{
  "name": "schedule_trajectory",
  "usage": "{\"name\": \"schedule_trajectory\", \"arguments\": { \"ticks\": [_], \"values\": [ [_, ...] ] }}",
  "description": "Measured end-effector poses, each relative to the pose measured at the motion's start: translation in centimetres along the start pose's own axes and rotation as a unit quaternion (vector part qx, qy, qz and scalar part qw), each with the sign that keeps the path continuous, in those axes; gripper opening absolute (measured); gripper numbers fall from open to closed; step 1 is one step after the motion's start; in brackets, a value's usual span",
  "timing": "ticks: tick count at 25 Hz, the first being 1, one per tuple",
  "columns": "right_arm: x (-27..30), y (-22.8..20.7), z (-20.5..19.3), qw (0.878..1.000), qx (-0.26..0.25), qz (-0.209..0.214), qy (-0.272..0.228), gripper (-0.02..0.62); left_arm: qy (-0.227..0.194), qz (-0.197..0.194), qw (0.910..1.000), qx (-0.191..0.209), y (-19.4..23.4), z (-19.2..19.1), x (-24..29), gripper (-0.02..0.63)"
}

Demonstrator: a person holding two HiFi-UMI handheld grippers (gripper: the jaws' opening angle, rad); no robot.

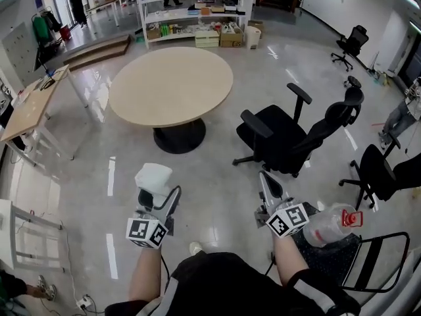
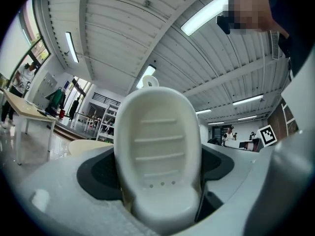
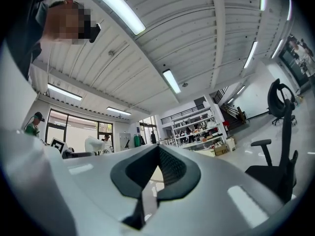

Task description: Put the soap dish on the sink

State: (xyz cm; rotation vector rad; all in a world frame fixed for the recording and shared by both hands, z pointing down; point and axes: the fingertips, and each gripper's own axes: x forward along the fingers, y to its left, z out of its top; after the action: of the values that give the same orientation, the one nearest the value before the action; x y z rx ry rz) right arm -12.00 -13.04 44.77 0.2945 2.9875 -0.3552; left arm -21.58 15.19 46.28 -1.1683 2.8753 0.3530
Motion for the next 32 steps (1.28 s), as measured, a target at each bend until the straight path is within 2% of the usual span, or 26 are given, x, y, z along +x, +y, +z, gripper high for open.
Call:
{"name": "schedule_trajectory", "arguments": {
  "ticks": [10, 15, 21, 26, 32],
  "values": [
    [7.1, 6.1, -4.0, 0.998, -0.005, 0.043, 0.034, 0.006, -0.003, 0.043, 0.9991, -0.005, 9.0, 1.1, -2.8, 0.46],
    [10.4, 7.2, -4.0, 0.997, -0.008, 0.06, 0.038, 0.006, -0.009, 0.065, 0.9975, -0.024, 12.1, 0.9, -2.7, 0.46],
    [13.7, 5.9, -4.6, 0.997, 0.0, 0.067, 0.038, 0.006, -0.006, 0.072, 0.9974, -0.009, 12.9, 1.0, -0.9, 0.46],
    [18.5, 5.2, -6.1, 0.996, 0.019, 0.085, 0.034, 0.006, -0.004, 0.112, 0.9937, -0.008, 16.1, 1.3, -0.4, 0.46],
    [25.9, 1.4, -6.6, 0.995, 0.028, 0.096, 0.026, 0.006, -0.003, 0.133, 0.9911, 0.004, 20.1, 2.5, 5.2, 0.46]
  ]
}}
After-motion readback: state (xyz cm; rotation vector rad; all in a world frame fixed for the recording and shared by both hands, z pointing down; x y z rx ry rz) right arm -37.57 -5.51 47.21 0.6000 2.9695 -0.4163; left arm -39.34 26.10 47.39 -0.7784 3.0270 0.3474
